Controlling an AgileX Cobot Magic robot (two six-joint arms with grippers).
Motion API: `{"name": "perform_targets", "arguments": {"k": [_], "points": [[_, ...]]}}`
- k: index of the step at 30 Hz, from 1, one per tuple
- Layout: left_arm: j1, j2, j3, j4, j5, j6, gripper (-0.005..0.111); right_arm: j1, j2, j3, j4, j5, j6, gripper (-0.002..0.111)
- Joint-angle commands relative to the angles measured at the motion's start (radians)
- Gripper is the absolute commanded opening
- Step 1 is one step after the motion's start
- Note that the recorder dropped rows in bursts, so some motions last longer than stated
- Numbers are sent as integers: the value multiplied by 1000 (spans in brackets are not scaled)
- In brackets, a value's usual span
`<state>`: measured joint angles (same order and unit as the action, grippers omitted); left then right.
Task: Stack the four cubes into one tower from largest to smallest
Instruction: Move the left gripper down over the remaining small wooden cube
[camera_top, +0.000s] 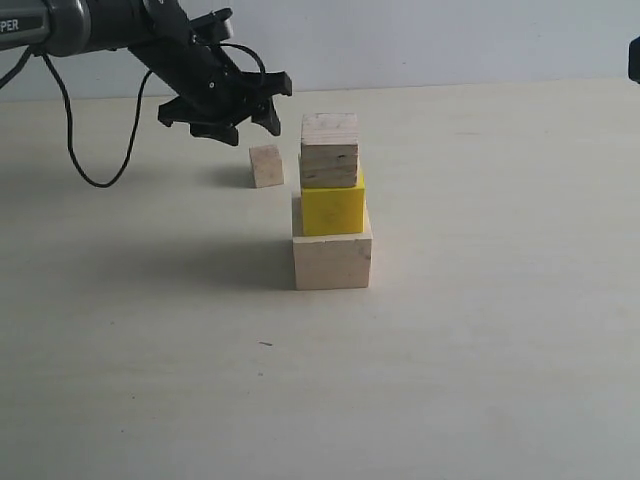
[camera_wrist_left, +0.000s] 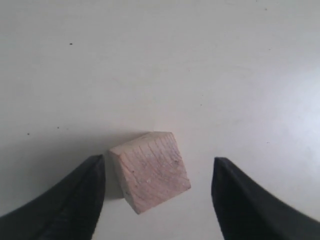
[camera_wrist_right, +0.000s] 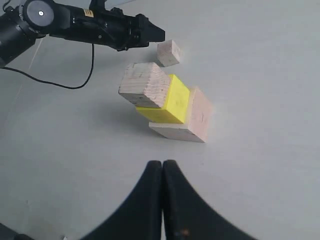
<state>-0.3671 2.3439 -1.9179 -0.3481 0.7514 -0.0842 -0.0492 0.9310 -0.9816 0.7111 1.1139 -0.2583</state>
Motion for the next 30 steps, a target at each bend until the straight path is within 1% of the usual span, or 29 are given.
{"name": "perform_targets", "arguments": {"k": [1,5,16,24,30], "points": [[-4,23,-4,-49,5,-6,60,-5,-5,-1,3,-8,-2,0],[-4,45,-4,-83,1,-6,60,-5,-5,-1,3,-8,-2,0],[-4,56,-4,-83,-29,-3,60,-5,-5,-1,3,-8,-2,0],[-4,76,-4,-75,-26,-3,60,-5,-5,-1,3,-8,-2,0],[-4,76,-4,-6,-28,-7,60,-5,-5,-1,3,-8,-2,0]]}}
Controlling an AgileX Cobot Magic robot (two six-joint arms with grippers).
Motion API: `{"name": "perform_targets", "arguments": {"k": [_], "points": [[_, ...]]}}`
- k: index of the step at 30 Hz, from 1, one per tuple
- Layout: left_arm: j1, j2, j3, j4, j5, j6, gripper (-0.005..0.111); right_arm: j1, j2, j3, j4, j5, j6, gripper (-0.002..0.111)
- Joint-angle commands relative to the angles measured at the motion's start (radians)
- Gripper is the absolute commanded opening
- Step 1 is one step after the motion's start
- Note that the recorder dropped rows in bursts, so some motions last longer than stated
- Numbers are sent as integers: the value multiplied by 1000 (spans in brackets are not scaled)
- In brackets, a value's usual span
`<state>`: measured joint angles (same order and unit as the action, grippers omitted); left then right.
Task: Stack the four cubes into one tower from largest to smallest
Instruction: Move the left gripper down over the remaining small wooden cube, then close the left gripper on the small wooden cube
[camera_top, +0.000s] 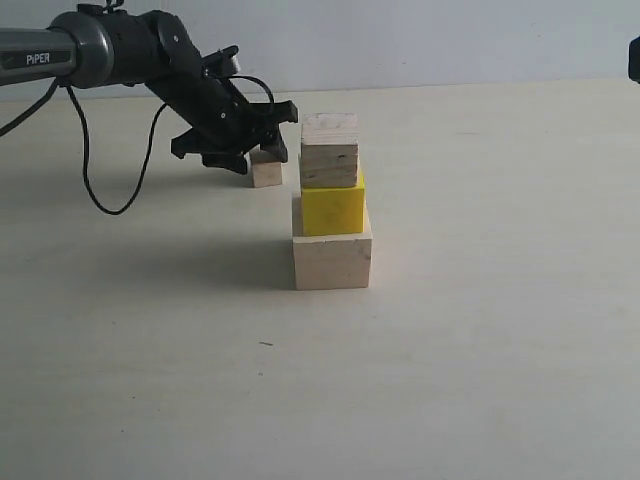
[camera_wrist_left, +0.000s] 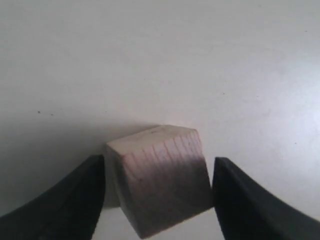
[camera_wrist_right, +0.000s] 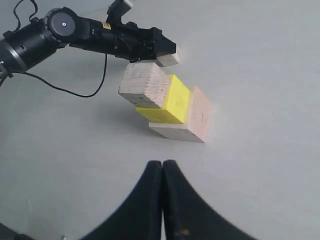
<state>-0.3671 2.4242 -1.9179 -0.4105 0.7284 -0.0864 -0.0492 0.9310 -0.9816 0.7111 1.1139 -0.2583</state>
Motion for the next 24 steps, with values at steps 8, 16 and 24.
{"name": "perform_targets", "arguments": {"k": [8,16,24], "points": [[5,-8,-4,155,17,-52,60,-5,-5,-1,3,-6,-2,0],[9,-48,-4,236,17,-50,60,-5,-5,-1,3,-6,-2,0],[12,-66,-4,335,33,-52,60,-5,-5,-1,3,-4,-4,0]]}}
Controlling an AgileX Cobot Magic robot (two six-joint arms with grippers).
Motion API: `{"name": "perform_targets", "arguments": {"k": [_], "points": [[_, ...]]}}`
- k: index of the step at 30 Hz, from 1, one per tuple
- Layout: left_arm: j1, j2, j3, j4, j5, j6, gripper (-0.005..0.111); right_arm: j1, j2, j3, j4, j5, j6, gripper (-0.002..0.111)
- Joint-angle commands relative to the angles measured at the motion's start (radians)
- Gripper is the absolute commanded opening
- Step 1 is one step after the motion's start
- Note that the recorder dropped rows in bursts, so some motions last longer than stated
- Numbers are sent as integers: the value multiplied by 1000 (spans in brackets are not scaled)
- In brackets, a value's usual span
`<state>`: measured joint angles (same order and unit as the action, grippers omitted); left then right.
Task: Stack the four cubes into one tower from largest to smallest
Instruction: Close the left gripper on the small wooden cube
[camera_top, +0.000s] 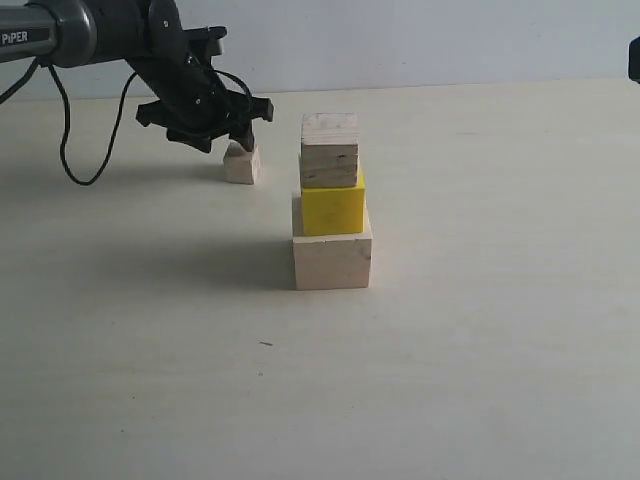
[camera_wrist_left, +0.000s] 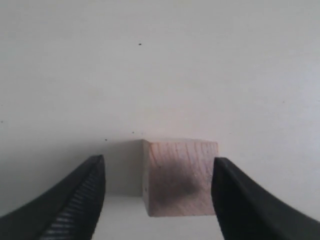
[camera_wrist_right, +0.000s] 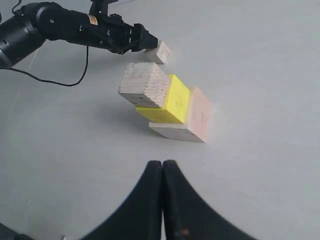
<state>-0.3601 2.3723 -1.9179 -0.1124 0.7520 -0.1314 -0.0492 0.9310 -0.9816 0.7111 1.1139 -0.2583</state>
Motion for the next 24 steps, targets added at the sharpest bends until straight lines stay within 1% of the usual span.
{"name": "perform_targets", "arguments": {"k": [1,8,12,16,21,24], "points": [[7,-14,-4,39,12,-7,60,-5,-5,-1,3,-4,-4,0],[16,-16,-4,17,19,6,60,-5,-5,-1,3,-6,-4,0],[9,-25,-4,-52,12,56,60,-5,-5,-1,3,-9,-4,0],[9,-38,-4,-89,5,93,60,-5,-5,-1,3,-9,-4,0],[9,-38,-4,-221,5,209,61,-5,-5,-1,3,-9,-4,0],[2,-36,-4,-195,-4,209,61,-5,-5,-1,3,-9,-4,0]]}}
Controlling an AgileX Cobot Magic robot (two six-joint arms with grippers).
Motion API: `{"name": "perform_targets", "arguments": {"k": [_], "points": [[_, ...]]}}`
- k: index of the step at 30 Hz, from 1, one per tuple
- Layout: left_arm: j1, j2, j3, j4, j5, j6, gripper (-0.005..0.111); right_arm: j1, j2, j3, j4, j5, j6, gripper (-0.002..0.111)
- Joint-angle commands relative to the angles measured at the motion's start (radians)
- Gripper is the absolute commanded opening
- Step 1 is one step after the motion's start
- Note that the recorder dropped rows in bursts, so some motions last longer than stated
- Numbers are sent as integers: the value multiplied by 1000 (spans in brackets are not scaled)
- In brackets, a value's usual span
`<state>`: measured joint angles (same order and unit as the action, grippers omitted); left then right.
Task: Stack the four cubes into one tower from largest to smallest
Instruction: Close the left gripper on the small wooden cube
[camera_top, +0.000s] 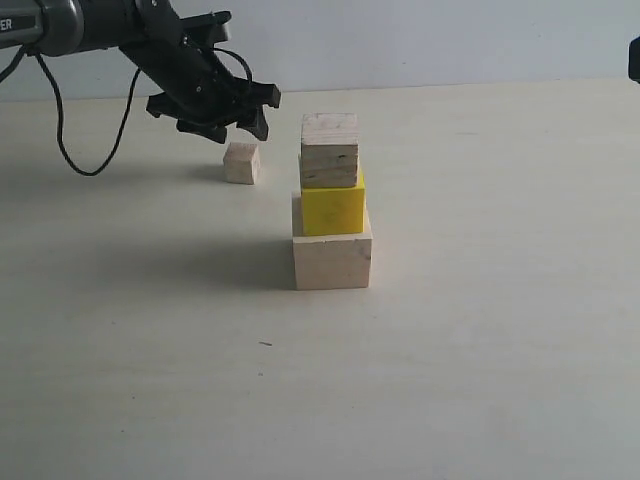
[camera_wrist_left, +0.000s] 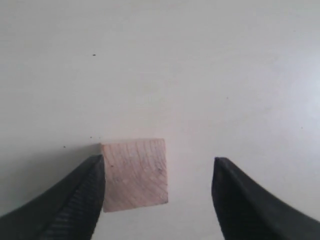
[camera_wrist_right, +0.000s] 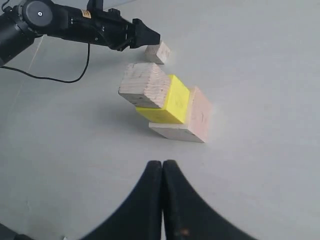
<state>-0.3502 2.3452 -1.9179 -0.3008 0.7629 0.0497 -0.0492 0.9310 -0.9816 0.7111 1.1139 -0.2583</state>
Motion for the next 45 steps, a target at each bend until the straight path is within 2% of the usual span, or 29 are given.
{"name": "perform_targets", "arguments": {"k": [1,7,22,29,45], "points": [[-8,-9,-4,6,-15,28,61,-5,-5,-1,3,-9,-4,0],[-11,-7,-4,64,-25,16,61,-5,-5,-1,3,-9,-4,0],[-21,41,-4,89,-42,15,61,-5,-5,-1,3,-9,-4,0],[-19,41,-4,112,-38,18,51,-5,-5,-1,3,-9,-4,0],[-19,41,-4,116,-38,18,52,-5,-5,-1,3,-5,-4,0]]}}
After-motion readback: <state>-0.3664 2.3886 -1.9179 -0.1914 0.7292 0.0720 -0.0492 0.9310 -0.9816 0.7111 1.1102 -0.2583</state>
